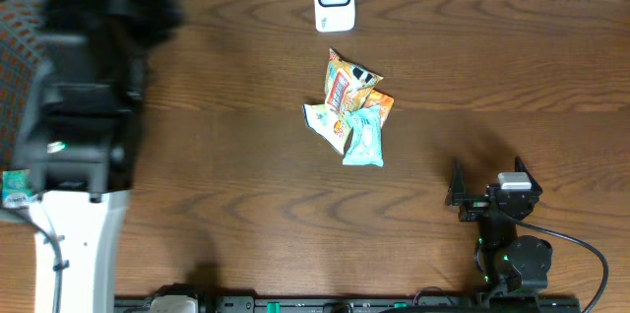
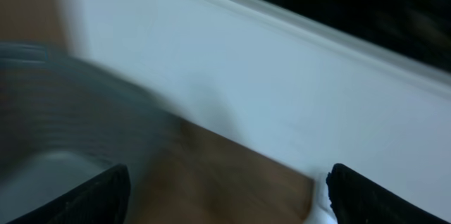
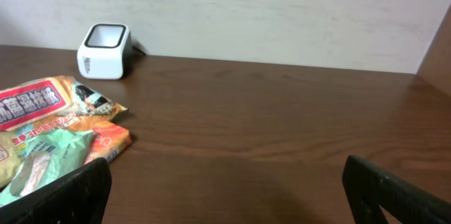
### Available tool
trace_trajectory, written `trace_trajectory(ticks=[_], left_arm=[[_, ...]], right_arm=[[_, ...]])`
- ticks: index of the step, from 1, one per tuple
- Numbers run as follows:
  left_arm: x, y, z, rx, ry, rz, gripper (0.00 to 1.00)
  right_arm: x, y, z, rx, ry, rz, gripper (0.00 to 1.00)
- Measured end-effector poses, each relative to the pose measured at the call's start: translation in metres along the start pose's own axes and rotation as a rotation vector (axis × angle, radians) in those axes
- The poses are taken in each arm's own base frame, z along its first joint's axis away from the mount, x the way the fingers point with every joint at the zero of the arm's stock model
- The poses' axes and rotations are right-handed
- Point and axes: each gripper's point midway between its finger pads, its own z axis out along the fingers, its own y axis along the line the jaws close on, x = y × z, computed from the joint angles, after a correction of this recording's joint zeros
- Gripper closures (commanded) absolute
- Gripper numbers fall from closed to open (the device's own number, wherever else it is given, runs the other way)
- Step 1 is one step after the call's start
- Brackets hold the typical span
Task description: Scan the item barcode
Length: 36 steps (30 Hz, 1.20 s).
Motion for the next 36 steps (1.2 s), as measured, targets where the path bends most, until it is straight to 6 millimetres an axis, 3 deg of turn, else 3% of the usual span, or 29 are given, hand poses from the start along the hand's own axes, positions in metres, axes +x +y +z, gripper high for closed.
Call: trace_trajectory(ticks=[3, 6, 9, 13, 17, 20, 23, 27, 36], left_arm=[[-0.021, 0.085, 0.007, -0.249, -0.052, -0.046, 0.12], [-0.02, 0.155, 0.019, -0.443, -0.035, -0.077, 0.12], [0.011, 0.217, 0.033, -0.61, 0.09, -0.096, 0.12], [0.061, 0.269, 0.052, -0.741, 0.267, -0.131, 0.1], [0.105, 0.302, 0.048, -0.851, 0.409, -0.225, 0.1], [0.138, 0.315, 0.038, -0.928, 0.511, -0.32, 0.1], [0.171, 0.308, 0.035, -0.925, 0.632, -0.437, 0.1], [0.195, 0.301, 0.043, -0.9, 0.702, -0.513, 0.1], [0.27, 0.325, 0.028, -1.129, 0.858, -0.577, 0.1]], right_arm=[[0.0, 0.0, 0.0, 0.0, 0.0, 0.0, 0.01], [0.0, 0.0, 0.0, 0.0, 0.0, 0.0, 0.01], [0.0, 0.0, 0.0, 0.0, 0.0, 0.0, 0.01], [0.0, 0.0, 0.0, 0.0, 0.0, 0.0, 0.01], [0.0, 0.0, 0.0, 0.0, 0.0, 0.0, 0.01], [0.0, 0.0, 0.0, 0.0, 0.0, 0.0, 0.01], [0.0, 0.0, 0.0, 0.0, 0.0, 0.0, 0.01], [0.0, 0.0, 0.0, 0.0, 0.0, 0.0, 0.01], [0.0, 0.0, 0.0, 0.0, 0.0, 0.0, 0.01]])
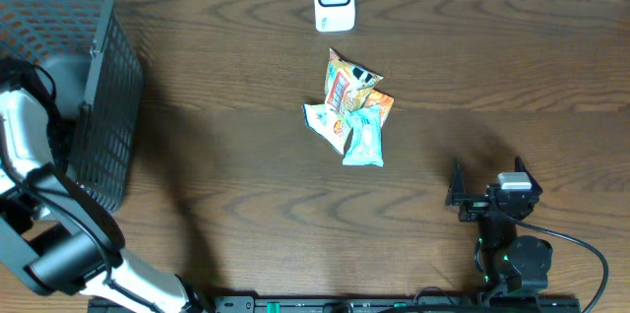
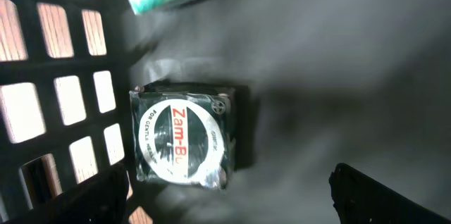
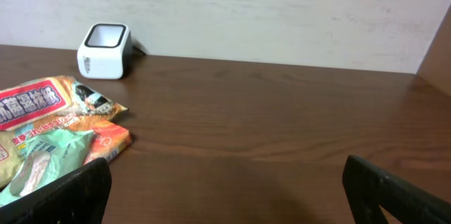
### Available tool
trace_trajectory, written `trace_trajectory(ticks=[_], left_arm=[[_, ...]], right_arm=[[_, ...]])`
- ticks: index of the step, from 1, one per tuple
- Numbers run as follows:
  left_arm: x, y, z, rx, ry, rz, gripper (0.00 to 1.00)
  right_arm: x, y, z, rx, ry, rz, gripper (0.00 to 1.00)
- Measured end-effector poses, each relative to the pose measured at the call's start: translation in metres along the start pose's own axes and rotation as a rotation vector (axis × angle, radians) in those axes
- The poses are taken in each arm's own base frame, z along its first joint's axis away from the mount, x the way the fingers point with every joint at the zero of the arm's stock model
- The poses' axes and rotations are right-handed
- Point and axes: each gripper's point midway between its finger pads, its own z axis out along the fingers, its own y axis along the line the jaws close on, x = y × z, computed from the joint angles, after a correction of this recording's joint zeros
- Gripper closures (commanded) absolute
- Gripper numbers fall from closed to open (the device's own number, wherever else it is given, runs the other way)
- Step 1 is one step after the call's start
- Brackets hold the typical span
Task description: Scan the item barcode
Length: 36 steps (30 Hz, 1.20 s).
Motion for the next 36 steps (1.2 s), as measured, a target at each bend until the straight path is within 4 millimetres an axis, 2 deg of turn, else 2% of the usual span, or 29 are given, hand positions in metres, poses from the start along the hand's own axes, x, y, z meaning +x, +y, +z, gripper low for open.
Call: trace_trajectory(ticks=[7, 10, 13, 15, 16, 19, 22, 27, 31, 32, 33, 36], left_arm=[[0.014, 0.005, 0.035, -0.097, 0.062, -0.002, 0.1], [0.02, 0.007, 0.044, -0.125, 0.083, -0.004, 0.14], [0.02, 0.009, 0.045, -0.138, 0.083, -0.005, 0.15], [0.019, 0.011, 0.045, -0.146, 0.076, -0.005, 0.33], [0.019, 0.011, 0.045, -0.149, 0.073, -0.006, 0.37], [0.02, 0.016, 0.049, -0.175, 0.069, 0.002, 0.41], [0.02, 0.017, 0.049, -0.18, 0.067, 0.005, 0.55], [0.021, 0.015, 0.051, -0.167, 0.078, 0.043, 0.52], [0.016, -0.006, 0.046, -0.044, 0.113, 0.183, 0.51], [0.013, -0.018, 0.042, 0.016, 0.119, 0.214, 0.5], [0.012, -0.045, 0.032, 0.155, 0.134, 0.268, 0.5], [0.026, -0.079, 0.015, 0.35, 0.204, 0.387, 0.46]], right_arm=[[0.0, 0.0, 0.0, 0.0, 0.0, 0.0, 0.01], [0.0, 0.0, 0.0, 0.0, 0.0, 0.0, 0.01], [0.0, 0.0, 0.0, 0.0, 0.0, 0.0, 0.01], [0.0, 0.0, 0.0, 0.0, 0.0, 0.0, 0.01], [0.0, 0.0, 0.0, 0.0, 0.0, 0.0, 0.01], [0.0, 0.0, 0.0, 0.0, 0.0, 0.0, 0.01], [0.0, 0.0, 0.0, 0.0, 0.0, 0.0, 0.01], [0.0, 0.0, 0.0, 0.0, 0.0, 0.0, 0.01], [0.0, 0.0, 0.0, 0.0, 0.0, 0.0, 0.01], [0.0, 0.0, 0.0, 0.0, 0.0, 0.0, 0.01], [0.0, 0.0, 0.0, 0.0, 0.0, 0.0, 0.01], [0.0, 0.0, 0.0, 0.0, 0.0, 0.0, 0.01]])
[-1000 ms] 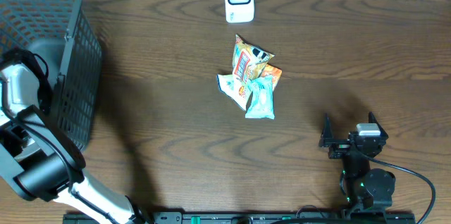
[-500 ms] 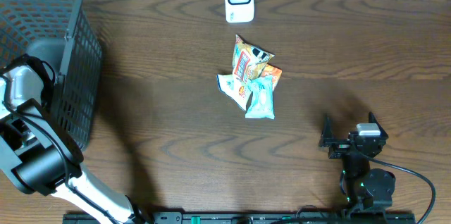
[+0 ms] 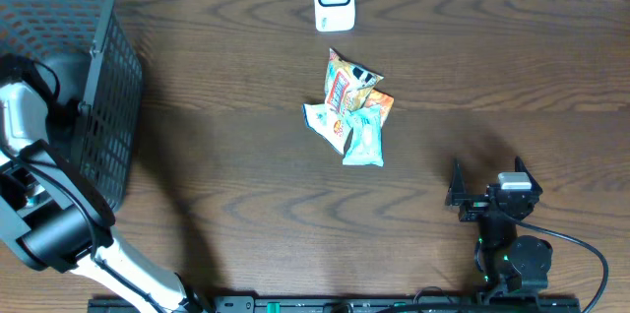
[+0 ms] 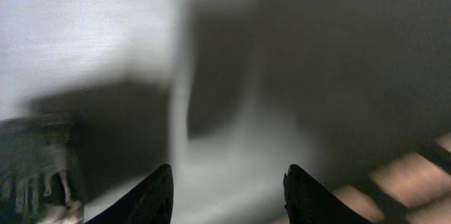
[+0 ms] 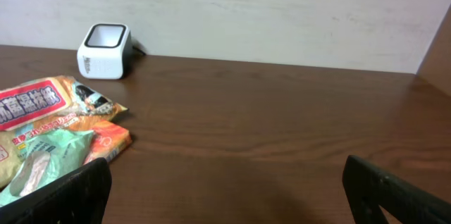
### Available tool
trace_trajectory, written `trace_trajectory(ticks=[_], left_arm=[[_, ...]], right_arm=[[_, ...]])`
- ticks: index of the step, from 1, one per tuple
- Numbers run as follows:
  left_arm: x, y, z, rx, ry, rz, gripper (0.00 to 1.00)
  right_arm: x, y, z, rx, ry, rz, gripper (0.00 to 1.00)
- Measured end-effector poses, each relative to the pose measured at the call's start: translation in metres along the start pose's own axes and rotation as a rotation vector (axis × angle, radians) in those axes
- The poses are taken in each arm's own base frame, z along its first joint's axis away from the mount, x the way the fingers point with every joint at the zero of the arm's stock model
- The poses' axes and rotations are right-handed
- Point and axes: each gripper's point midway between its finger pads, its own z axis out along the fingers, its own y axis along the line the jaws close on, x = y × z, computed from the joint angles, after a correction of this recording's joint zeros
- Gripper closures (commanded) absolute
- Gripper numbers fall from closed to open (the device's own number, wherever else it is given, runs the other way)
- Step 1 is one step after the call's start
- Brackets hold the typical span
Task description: Scan the item barcode
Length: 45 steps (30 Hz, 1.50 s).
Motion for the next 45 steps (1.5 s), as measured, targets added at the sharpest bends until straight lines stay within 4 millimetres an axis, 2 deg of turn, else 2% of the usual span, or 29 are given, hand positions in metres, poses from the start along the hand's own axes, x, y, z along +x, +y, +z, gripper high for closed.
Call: trace_trajectory(ticks=[1, 2, 4, 7, 12, 14, 15, 16, 18, 21, 23, 24, 26, 31, 33, 40, 45], left_arm=[[0.004, -0.018, -0.003, 0.087, 0.024, 0.061, 0.45], [0.005, -0.026, -0.006, 0.126, 0.032, 0.087, 0.44], [0.004, -0.037, -0.009, 0.182, 0.033, 0.126, 0.38], [0.0, -0.043, -0.013, 0.21, 0.014, 0.167, 0.35], [-0.002, -0.042, -0.013, 0.204, 0.006, 0.172, 0.34], [-0.003, -0.043, -0.015, 0.206, 0.0, 0.173, 0.28], [-0.004, -0.043, -0.016, 0.209, -0.006, 0.174, 0.17], [-0.005, -0.044, -0.019, 0.212, -0.017, 0.178, 0.13], [-0.007, -0.043, -0.031, 0.206, -0.052, 0.187, 0.12], [-0.003, -0.026, -0.055, 0.117, -0.093, 0.179, 0.11], [-0.007, -0.013, -0.07, 0.046, -0.149, 0.177, 0.11], [-0.008, -0.01, -0.071, 0.028, -0.159, 0.175, 0.12], [-0.009, 0.0, -0.067, -0.027, -0.167, 0.17, 0.12], [0.005, 0.035, -0.035, -0.177, -0.12, 0.16, 0.12], [0.007, 0.041, -0.029, -0.205, -0.113, 0.159, 0.12], [0.006, 0.048, -0.024, -0.236, -0.126, 0.158, 0.11], [0.008, 0.048, -0.005, -0.214, -0.14, 0.155, 0.11]], right_arm=[[0.0, 0.0, 0.0, 0.0, 0.0, 0.0, 0.01], [0.0, 0.0, 0.0, 0.0, 0.0, 0.0, 0.01], [0.0, 0.0, 0.0, 0.0, 0.0, 0.0, 0.01], [0.0, 0.0, 0.0, 0.0, 0.0, 0.0, 0.01], [0.0, 0.0, 0.0, 0.0, 0.0, 0.0, 0.01], [0.0, 0.0, 0.0, 0.0, 0.0, 0.0, 0.01], [0.0, 0.0, 0.0, 0.0, 0.0, 0.0, 0.01], [0.0, 0.0, 0.0, 0.0, 0.0, 0.0, 0.01], [0.0, 0.0, 0.0, 0.0, 0.0, 0.0, 0.01], [0.0, 0.0, 0.0, 0.0, 0.0, 0.0, 0.01], [0.0, 0.0, 0.0, 0.0, 0.0, 0.0, 0.01], [0.0, 0.0, 0.0, 0.0, 0.0, 0.0, 0.01], [0.0, 0.0, 0.0, 0.0, 0.0, 0.0, 0.01], [0.0, 0.0, 0.0, 0.0, 0.0, 0.0, 0.01], [0.0, 0.0, 0.0, 0.0, 0.0, 0.0, 0.01], [0.0, 0.0, 0.0, 0.0, 0.0, 0.0, 0.01], [0.0, 0.0, 0.0, 0.0, 0.0, 0.0, 0.01]])
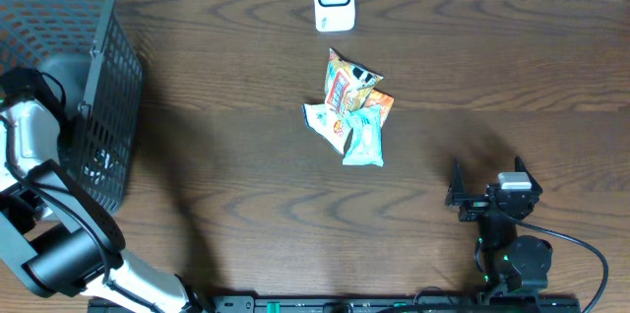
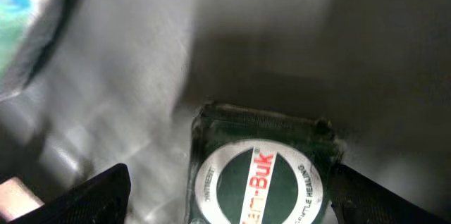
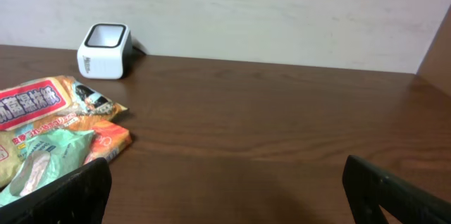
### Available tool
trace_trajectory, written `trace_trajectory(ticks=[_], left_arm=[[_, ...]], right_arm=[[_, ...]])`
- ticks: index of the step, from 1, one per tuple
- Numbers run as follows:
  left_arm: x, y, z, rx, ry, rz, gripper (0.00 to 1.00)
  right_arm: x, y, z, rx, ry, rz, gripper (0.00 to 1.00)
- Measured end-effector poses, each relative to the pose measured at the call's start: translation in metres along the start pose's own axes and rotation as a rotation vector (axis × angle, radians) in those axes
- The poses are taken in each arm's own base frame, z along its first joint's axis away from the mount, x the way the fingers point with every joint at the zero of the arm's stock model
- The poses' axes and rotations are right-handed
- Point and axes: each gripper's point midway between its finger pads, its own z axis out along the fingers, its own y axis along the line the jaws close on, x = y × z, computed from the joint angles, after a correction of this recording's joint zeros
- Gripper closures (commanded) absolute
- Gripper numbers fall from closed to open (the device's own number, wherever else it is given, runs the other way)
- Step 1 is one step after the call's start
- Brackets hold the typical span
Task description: Scan the item barcode
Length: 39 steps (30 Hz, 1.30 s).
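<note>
A dark green Zam-Buk box (image 2: 261, 175) with a round white-and-green label lies on the floor of the black mesh basket (image 1: 98, 18). My left gripper (image 2: 227, 206) is open inside the basket, one finger on each side of the box and the right one close against it. The white barcode scanner stands at the table's far edge. At the near right my right gripper (image 1: 489, 193) rests open on the table, nothing between its fingers (image 3: 63, 196).
A pile of snack packets (image 1: 352, 106) lies mid-table, also in the right wrist view as packets (image 3: 42, 132) left of the scanner (image 3: 106, 41). A blue-green packet (image 2: 17, 13) lies in the basket beside the box. The basket wall (image 1: 118, 106) rises right of my left arm.
My left gripper's fingers stand wider apart than before, and the Zam-Buk box now lies between them where only blurred basket floor showed. The right arm has not moved.
First my left arm was a blur over the table's left side, gripper open. Then it was inside the basket, open, with the Zam-Buk box off to its left. After that its fingers stood closer together over bare floor. Now it is open astride the box.
</note>
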Motion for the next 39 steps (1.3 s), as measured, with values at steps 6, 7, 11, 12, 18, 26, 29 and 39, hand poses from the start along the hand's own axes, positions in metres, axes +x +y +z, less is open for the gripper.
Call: trace_trajectory(ticks=[6, 7, 11, 12, 18, 26, 29, 39], left_arm=[[-0.001, -0.01, 0.013, 0.049, -0.031, -0.003, 0.12], [0.003, -0.01, 0.018, 0.053, -0.025, -0.006, 0.12], [0.002, -0.014, 0.021, 0.097, -0.033, -0.019, 0.12], [0.002, -0.014, 0.021, 0.098, -0.034, -0.019, 0.13], [0.003, -0.019, 0.02, 0.122, -0.027, -0.017, 0.48], [0.006, -0.02, 0.02, 0.13, -0.01, -0.079, 0.76], [0.008, -0.026, 0.017, 0.17, 0.002, -0.094, 0.8], [-0.034, -0.035, -0.09, 0.351, -0.3, -0.173, 0.8]], right_arm=[[0.0, 0.0, 0.0, 0.0, 0.0, 0.0, 0.01], [0.0, 0.0, 0.0, 0.0, 0.0, 0.0, 0.01], [0.0, 0.0, 0.0, 0.0, 0.0, 0.0, 0.01], [0.0, 0.0, 0.0, 0.0, 0.0, 0.0, 0.01], [0.0, 0.0, 0.0, 0.0, 0.0, 0.0, 0.01], [0.0, 0.0, 0.0, 0.0, 0.0, 0.0, 0.01], [0.0, 0.0, 0.0, 0.0, 0.0, 0.0, 0.01], [0.0, 0.0, 0.0, 0.0, 0.0, 0.0, 0.01]])
